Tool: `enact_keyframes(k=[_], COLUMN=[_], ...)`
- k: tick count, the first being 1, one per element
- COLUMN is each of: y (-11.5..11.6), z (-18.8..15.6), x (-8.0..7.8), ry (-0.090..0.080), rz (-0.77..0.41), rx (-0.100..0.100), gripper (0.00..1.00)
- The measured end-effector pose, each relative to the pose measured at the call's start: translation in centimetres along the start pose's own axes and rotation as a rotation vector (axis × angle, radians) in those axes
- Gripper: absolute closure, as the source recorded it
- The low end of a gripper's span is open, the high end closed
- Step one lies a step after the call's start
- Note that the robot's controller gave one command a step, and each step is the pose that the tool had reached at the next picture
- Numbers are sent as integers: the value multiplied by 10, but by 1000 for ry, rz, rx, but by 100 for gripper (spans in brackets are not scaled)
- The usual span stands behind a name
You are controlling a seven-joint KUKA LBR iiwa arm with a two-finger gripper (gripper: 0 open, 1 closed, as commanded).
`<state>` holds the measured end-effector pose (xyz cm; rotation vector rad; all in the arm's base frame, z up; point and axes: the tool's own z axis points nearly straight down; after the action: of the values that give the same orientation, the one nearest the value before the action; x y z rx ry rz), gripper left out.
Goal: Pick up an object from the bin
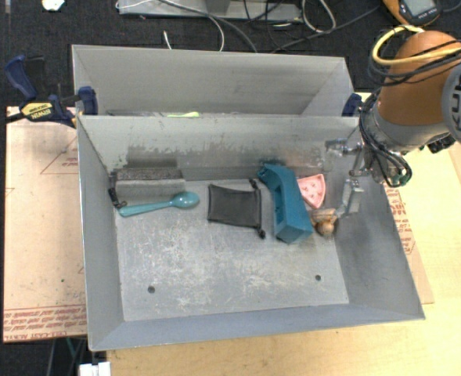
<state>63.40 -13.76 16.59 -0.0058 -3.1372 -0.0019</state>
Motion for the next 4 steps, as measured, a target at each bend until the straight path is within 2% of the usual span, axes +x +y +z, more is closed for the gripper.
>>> enact_keyframes(k=[1,2,3,4], y=[1,50,83,111], z=[-6,-35,-33,-65], x=[-1,-6,-11,10], ry=[-7,-7,-7,-9], rz=[-3,-39,-109,-124], rx=[1,0,2,0], gripper=[0,0,0,0])
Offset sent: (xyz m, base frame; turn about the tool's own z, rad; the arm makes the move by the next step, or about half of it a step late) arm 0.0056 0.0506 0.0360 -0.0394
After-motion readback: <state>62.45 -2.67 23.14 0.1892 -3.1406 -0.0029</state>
